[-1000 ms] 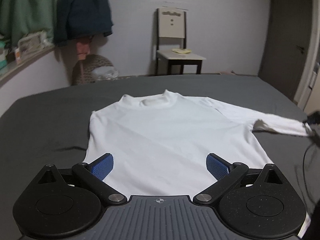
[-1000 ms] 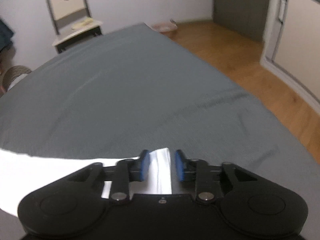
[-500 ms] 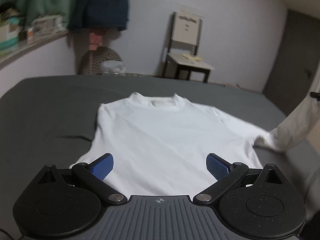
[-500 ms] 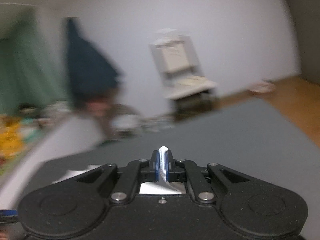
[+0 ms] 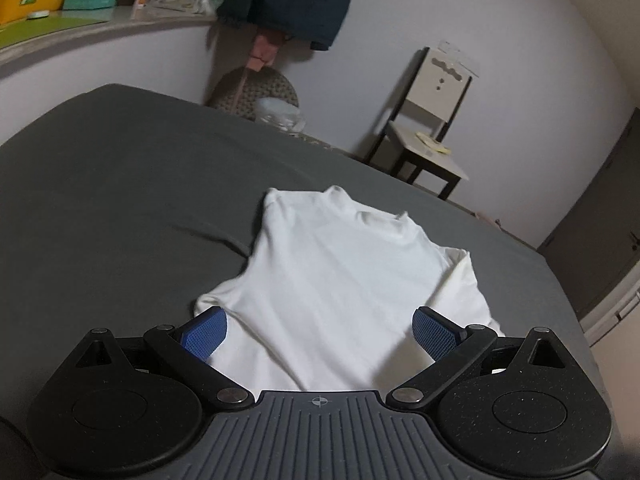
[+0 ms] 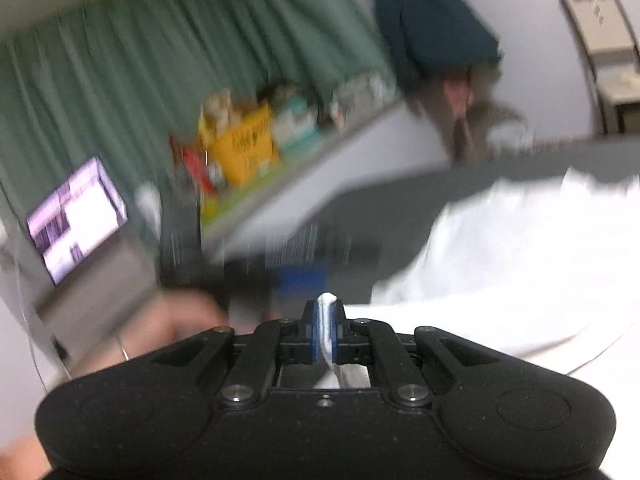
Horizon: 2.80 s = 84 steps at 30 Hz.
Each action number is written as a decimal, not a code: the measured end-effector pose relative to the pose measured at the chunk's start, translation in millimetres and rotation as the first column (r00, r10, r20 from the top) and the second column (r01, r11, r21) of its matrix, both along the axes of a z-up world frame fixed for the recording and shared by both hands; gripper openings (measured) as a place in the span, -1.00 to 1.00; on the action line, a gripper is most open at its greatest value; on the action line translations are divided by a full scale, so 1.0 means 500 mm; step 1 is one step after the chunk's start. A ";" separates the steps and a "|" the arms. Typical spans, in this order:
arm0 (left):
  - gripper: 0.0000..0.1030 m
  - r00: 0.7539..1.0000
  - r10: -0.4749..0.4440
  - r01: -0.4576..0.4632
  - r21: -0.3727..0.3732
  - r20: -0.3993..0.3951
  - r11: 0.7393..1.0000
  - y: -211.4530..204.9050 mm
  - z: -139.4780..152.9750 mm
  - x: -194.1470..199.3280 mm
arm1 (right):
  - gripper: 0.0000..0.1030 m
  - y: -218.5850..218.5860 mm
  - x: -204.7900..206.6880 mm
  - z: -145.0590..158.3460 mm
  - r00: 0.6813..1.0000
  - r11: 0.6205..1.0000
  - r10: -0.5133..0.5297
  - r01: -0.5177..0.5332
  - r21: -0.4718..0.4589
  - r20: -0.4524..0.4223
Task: Fold clothes
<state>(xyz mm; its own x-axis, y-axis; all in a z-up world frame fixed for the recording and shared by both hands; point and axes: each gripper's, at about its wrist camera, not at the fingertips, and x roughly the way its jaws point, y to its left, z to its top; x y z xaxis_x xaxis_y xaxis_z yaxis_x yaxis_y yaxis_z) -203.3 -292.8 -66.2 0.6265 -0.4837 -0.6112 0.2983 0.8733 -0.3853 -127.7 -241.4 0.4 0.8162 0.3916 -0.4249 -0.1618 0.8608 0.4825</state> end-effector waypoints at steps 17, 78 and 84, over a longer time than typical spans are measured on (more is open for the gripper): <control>0.94 0.999 -0.033 0.033 -0.003 -0.019 0.999 0.019 -0.006 0.027 | -0.76 0.164 0.079 -0.186 0.968 0.997 0.012 -0.031 -0.069 -0.251; 0.13 0.874 -0.485 0.437 0.370 0.043 0.820 -0.199 -0.107 -0.059 | -0.49 -0.333 0.027 -0.176 0.811 0.907 -0.397 0.419 -0.047 -0.429; -0.12 0.872 -0.489 0.455 0.334 0.019 0.825 -0.230 -0.122 -0.043 | -0.59 -0.394 0.055 -0.232 0.774 0.849 -0.404 0.516 0.115 -0.488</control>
